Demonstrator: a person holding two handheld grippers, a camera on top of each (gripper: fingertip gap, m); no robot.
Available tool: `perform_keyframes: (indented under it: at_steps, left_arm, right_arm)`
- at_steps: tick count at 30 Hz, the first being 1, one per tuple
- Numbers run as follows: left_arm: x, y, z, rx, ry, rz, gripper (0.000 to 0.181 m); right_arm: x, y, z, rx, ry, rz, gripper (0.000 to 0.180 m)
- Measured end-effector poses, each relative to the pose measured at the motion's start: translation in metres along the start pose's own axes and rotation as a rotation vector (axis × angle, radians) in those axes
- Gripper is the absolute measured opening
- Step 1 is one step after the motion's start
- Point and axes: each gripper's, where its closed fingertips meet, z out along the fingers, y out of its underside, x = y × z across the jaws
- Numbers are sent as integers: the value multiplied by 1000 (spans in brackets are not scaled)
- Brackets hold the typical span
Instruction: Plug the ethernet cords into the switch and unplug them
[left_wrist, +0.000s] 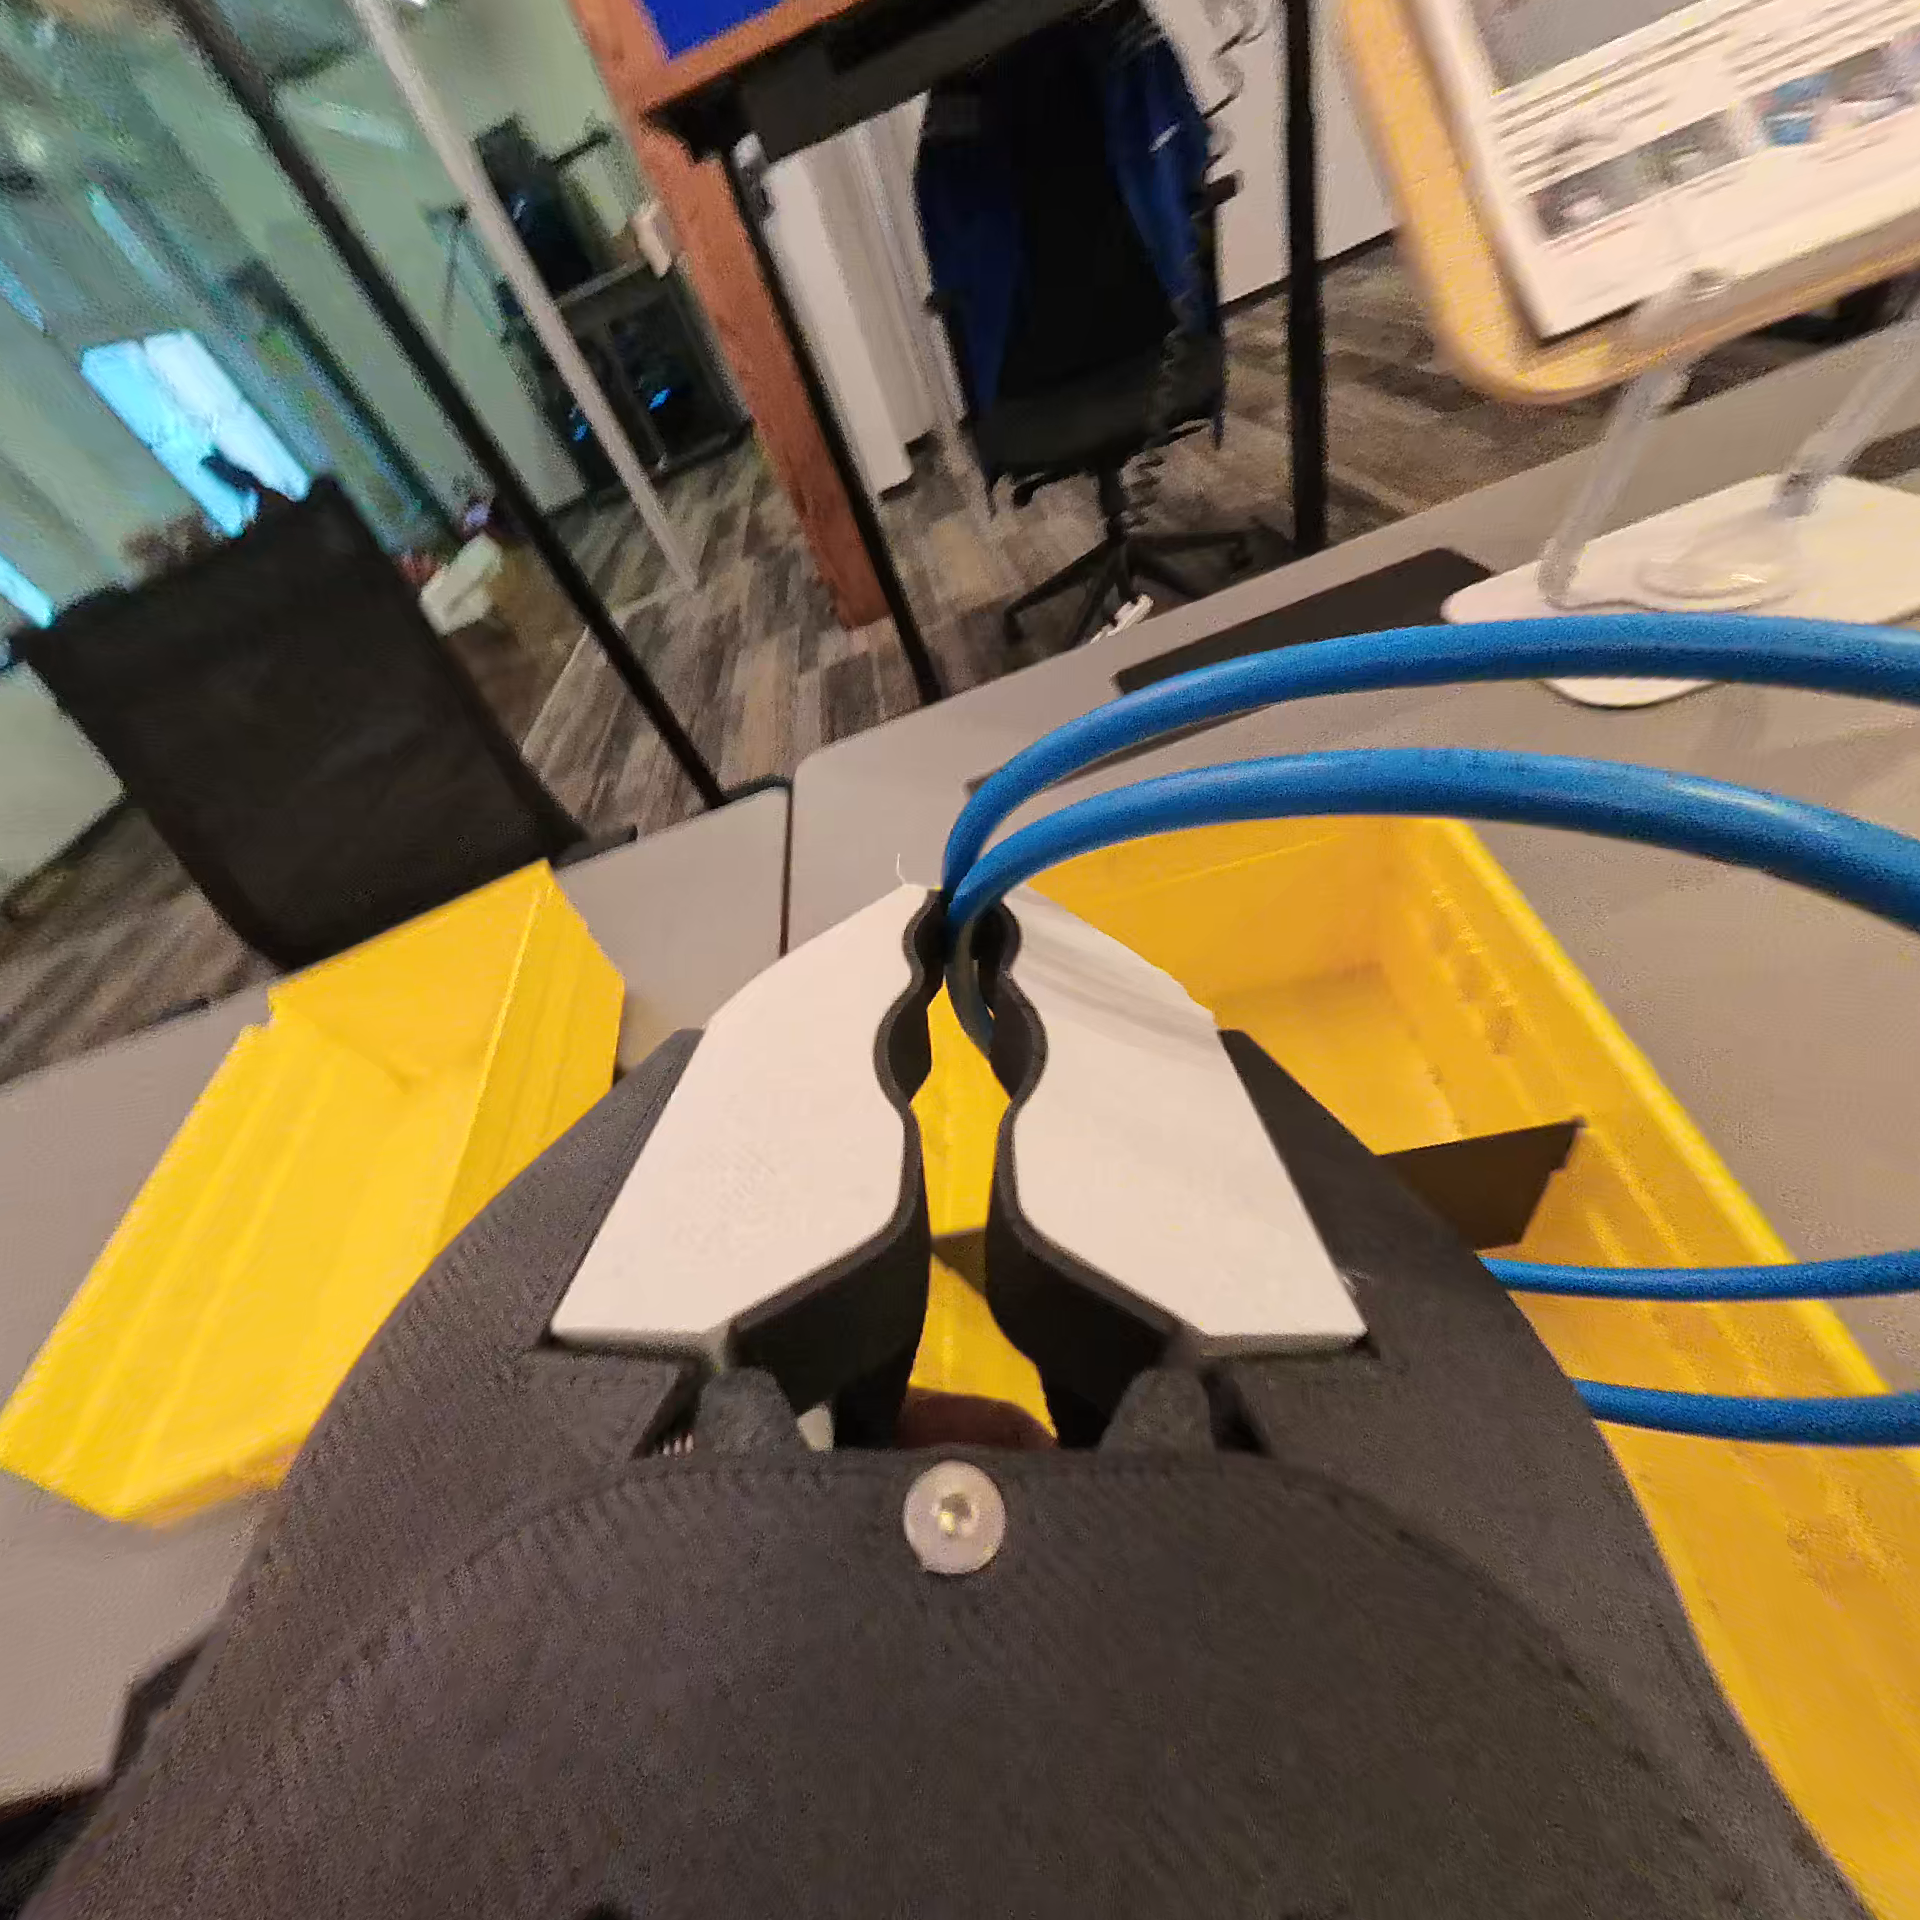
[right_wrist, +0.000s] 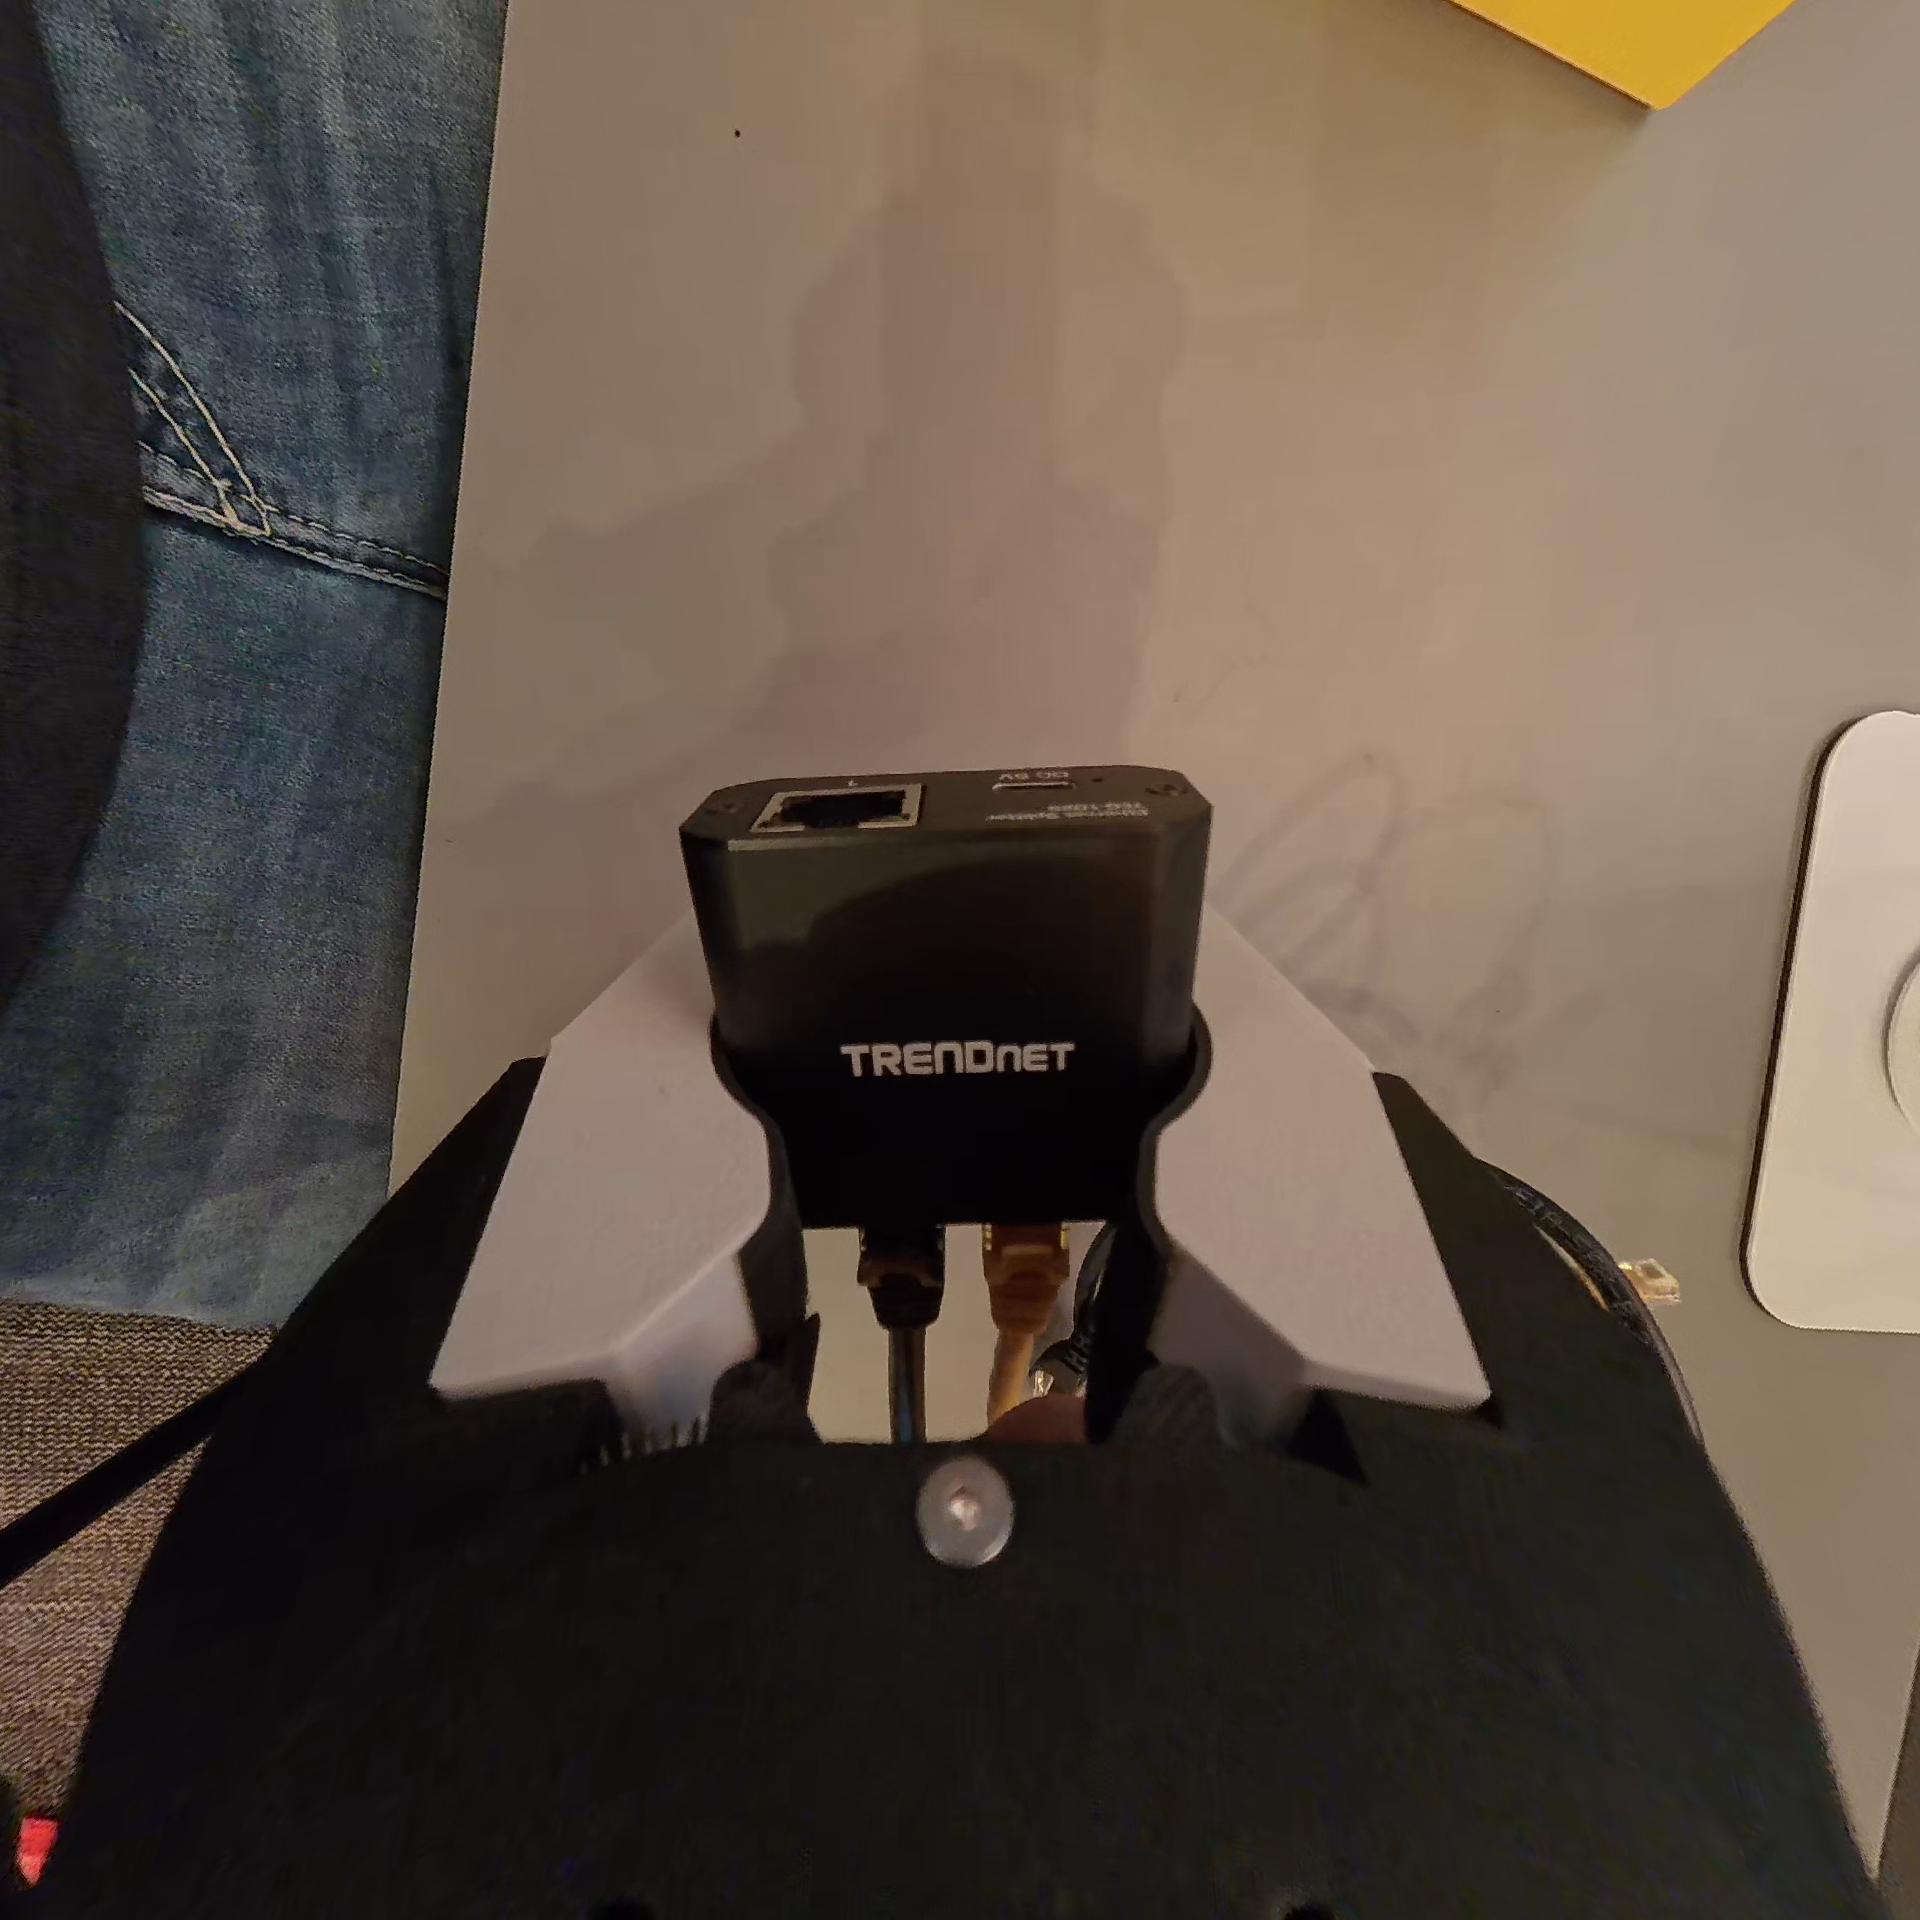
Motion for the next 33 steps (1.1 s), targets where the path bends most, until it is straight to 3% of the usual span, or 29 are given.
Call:
perform_keyframes:
  at_steps: [7,12,21,24,28,30,33]
  left_arm:
    - [119,-87,-20,129,234,474,6]
    - [218,-112,-23,179,417,732,6]
    - [345,-33,-13,132,734,1226,7]
    - [384,-5,-7,154,827,1230,7]
    - [415,23,7,163,823,1238,7]
    - [418,29,12,135,800,1211,19]
    - [400,30,20,29,738,1111,55]
  right_arm:
    - [2,2,1,-2,1,12,70]
    - [3,7,-4,1,12,28,70]
    - [8,18,-9,22,23,63,70]
    - [9,21,-8,25,19,74,70]
    - [9,25,-7,21,14,80,70]
    - [9,27,-6,21,13,85,70]
    - [10,28,-8,26,15,91,70]
